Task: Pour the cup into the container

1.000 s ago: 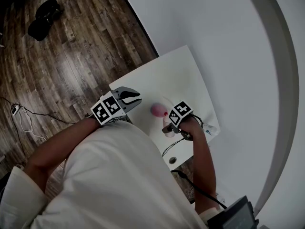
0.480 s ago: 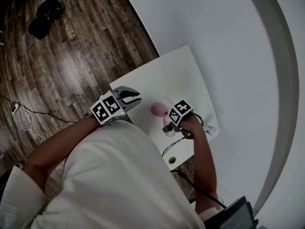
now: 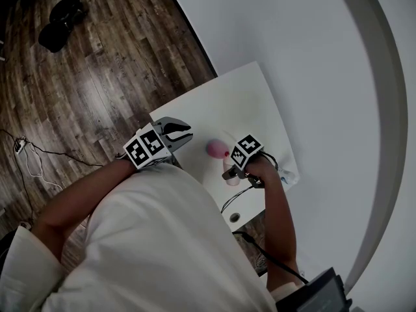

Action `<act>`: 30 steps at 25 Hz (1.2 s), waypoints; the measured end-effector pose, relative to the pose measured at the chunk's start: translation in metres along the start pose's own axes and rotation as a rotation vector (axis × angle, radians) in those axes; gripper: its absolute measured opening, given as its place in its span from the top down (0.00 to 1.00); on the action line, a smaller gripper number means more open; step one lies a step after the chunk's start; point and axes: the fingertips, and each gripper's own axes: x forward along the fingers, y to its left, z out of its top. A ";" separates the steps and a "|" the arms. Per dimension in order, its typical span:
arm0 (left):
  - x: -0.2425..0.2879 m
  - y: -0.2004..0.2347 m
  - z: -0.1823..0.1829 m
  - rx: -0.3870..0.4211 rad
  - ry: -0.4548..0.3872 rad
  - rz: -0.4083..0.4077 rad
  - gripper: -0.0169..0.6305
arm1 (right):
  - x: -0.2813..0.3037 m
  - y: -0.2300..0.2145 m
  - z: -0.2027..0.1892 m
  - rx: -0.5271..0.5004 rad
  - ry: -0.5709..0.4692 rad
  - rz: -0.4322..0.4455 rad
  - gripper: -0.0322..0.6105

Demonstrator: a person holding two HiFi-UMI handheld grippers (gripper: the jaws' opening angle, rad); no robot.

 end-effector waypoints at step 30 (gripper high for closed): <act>0.001 -0.001 -0.001 -0.012 0.004 -0.002 0.87 | -0.005 -0.002 0.002 -0.014 0.012 -0.003 0.37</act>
